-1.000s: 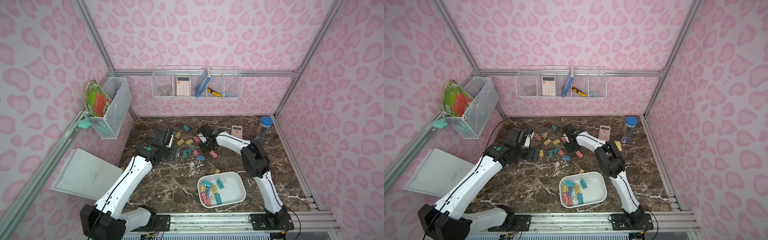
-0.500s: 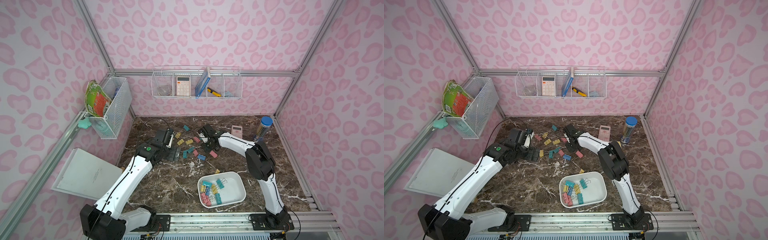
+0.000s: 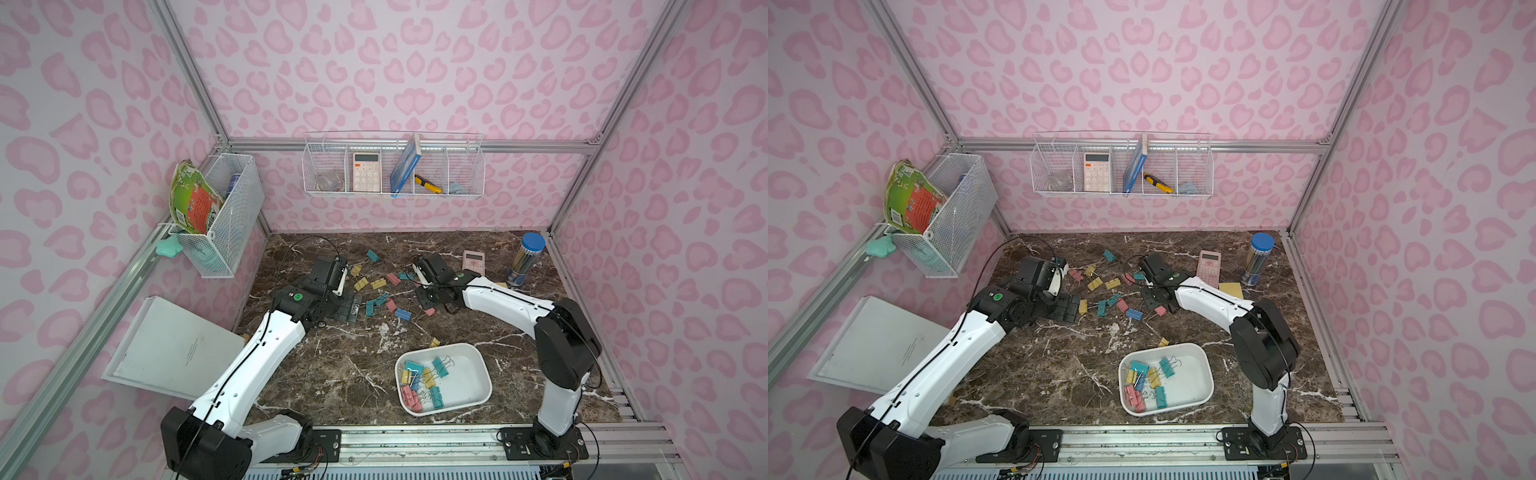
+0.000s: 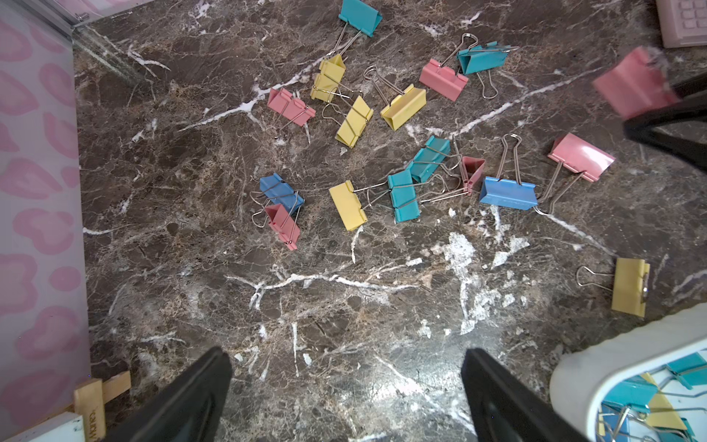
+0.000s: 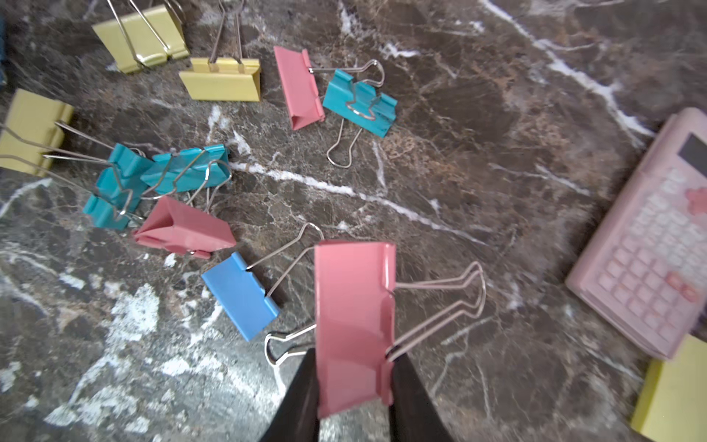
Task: Put the binder clips in the storage box
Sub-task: Pick up the binder clip at the center of the board, then place the binder clip in the storage box.
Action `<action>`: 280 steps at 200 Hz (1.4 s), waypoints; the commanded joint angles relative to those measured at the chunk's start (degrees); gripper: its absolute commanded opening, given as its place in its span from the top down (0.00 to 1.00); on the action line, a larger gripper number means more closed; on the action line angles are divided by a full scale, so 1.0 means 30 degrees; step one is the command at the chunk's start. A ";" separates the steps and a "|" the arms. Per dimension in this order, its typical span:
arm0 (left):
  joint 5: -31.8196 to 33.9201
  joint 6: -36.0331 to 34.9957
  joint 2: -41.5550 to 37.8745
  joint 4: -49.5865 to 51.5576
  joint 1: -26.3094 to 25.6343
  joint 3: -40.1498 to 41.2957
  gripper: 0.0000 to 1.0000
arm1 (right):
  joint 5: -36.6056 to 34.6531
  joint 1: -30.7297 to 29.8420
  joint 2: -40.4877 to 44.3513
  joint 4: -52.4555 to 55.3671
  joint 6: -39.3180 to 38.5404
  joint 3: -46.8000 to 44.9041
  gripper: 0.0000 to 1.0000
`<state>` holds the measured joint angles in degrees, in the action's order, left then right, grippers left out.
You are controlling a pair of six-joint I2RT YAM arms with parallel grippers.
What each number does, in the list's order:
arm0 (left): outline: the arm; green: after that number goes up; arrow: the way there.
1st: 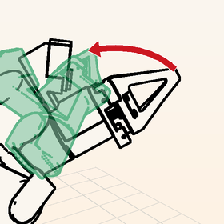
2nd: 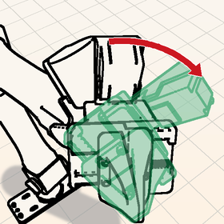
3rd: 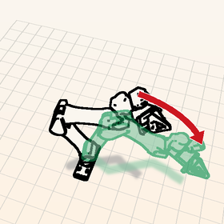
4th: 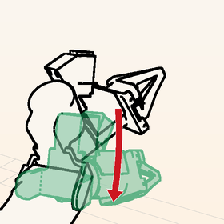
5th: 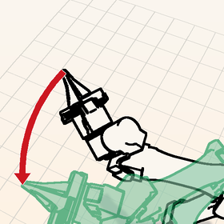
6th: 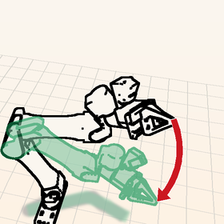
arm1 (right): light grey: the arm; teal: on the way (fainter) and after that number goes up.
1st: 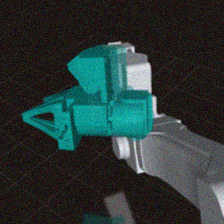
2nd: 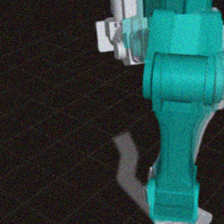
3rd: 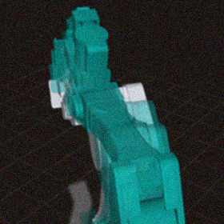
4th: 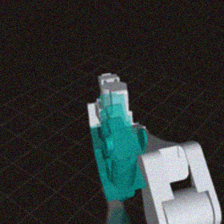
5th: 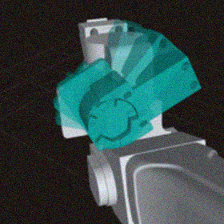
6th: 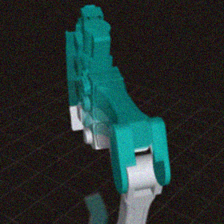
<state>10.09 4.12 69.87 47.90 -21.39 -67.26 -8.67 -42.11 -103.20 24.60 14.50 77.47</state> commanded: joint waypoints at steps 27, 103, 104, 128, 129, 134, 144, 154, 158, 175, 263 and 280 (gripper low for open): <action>-0.0009 -0.0092 0.0121 0.0117 -0.0018 -0.0020 0.01 | 0.0121 -0.1076 0.4594 -0.1366 0.2118 -0.2962 0.79; 0.0760 -0.0223 -0.0278 0.0121 -0.0021 0.0030 0.01 | 0.0215 -0.5913 1.0285 0.0543 0.4589 -0.6956 0.79; 0.0764 -0.0227 -0.0285 0.0105 -0.0005 0.0034 0.01 | 0.0190 -0.5987 1.0331 0.0595 0.4609 -0.6957 0.79; 0.1090 -0.0319 -0.0226 0.0052 -0.0002 0.0126 0.01 | -0.0707 -0.7975 1.0547 0.2289 0.5209 -0.7029 0.79; 0.1090 -0.0319 -0.0229 0.0070 -0.0011 0.0126 0.01 | -0.0755 -0.8058 1.0549 0.2362 0.5227 -0.7037 0.79; 0.1091 -0.0333 -0.0232 0.0100 -0.0019 0.0101 0.01 | -0.0883 -0.8398 1.0577 0.2572 0.5371 -0.7148 0.79; 0.1147 -0.0319 -0.0248 0.0110 -0.0016 0.0097 0.01 | -0.0812 -0.8860 1.0556 0.3088 0.5674 -0.7380 0.79; 0.1240 -0.0331 -0.0290 0.0076 -0.0019 0.0112 0.01 | -0.0639 -0.9217 1.0500 0.3268 0.5867 -0.7699 0.79; 0.1285 -0.0343 -0.0312 0.0065 -0.0019 0.0124 0.01 | -0.0509 -0.9343 1.0479 0.3260 0.5907 -0.7822 0.79; 0.1326 -0.0406 -0.0252 0.0057 -0.0008 0.0157 0.01 | 0.0128 -0.9677 1.0275 0.2923 0.6057 -0.8415 0.79; 0.0937 -0.0487 -0.0172 0.0171 -0.0016 0.0096 0.01 | 0.2228 -0.9810 0.7927 -0.1197 0.5774 -1.0106 0.62; 0.1030 -0.0494 -0.0202 0.0204 -0.0019 0.0097 0.01 | 0.1857 -0.9795 0.7358 -0.1033 0.5895 -0.9541 0.44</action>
<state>13.08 2.87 69.49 47.90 -21.43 -66.94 -3.38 -71.55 -79.55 24.49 32.47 47.16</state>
